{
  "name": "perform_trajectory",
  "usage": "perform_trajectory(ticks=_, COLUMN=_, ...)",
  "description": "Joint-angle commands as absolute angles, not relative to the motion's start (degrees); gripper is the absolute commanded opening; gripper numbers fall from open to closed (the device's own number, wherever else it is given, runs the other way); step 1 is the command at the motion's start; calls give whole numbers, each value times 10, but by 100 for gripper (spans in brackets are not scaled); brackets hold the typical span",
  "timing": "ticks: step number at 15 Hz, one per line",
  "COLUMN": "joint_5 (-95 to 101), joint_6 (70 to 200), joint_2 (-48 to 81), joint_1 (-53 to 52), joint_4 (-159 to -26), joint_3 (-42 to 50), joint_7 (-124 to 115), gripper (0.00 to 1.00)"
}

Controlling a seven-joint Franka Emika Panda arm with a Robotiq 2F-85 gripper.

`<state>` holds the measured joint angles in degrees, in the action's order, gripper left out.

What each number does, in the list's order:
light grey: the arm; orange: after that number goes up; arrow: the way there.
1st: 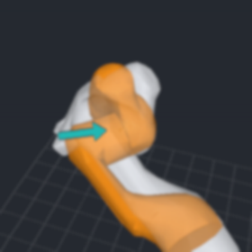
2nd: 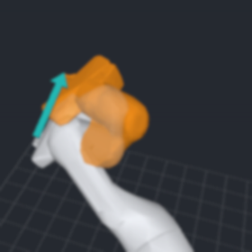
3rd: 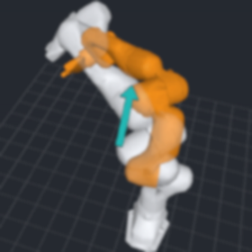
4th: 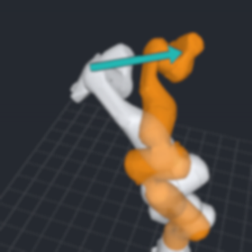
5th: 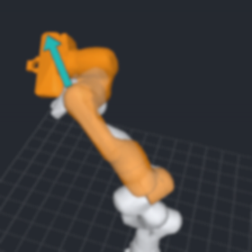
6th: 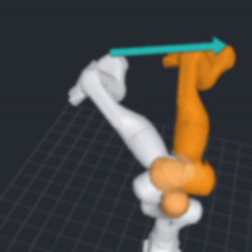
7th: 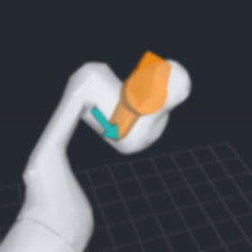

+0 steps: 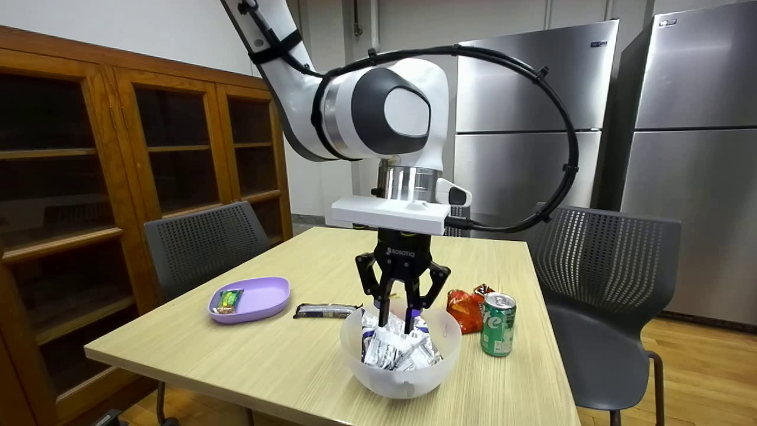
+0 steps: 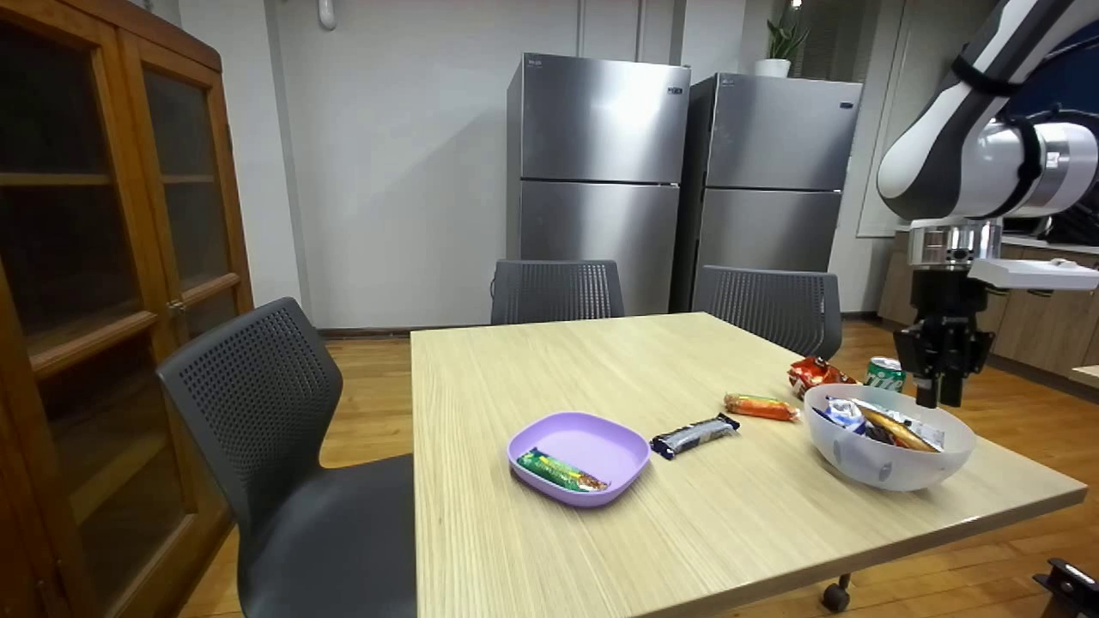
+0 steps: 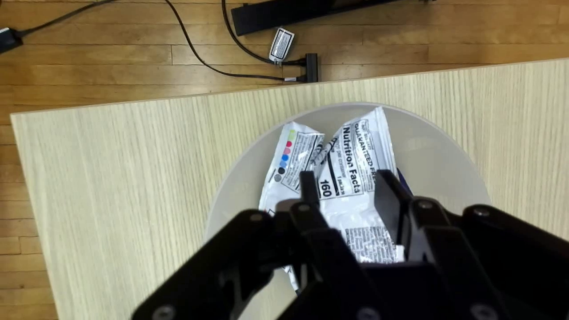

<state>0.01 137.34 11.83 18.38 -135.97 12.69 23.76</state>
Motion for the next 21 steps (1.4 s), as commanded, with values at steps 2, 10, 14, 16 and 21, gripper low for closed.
perform_trajectory(ticks=2, joint_5=9, joint_6=1357, joint_2=127, joint_1=179, joint_4=-1337, joint_3=131, joint_7=206, gripper=79)
perform_trajectory(ticks=10, joint_5=-1, joint_6=1332, joint_2=156, joint_1=173, joint_4=-1269, joint_3=131, joint_7=128, gripper=100)
perform_trajectory(ticks=14, joint_5=-6, joint_6=1315, joint_2=186, joint_1=166, joint_4=-1215, joint_3=129, joint_7=72, gripper=100)
perform_trajectory(ticks=16, joint_5=-13, joint_6=1307, joint_2=208, joint_1=163, joint_4=-1181, joint_3=127, joint_7=45, gripper=100)
perform_trajectory(ticks=21, joint_5=-28, joint_6=1269, joint_2=279, joint_1=162, joint_4=-1073, joint_3=124, joint_7=-5, gripper=100)
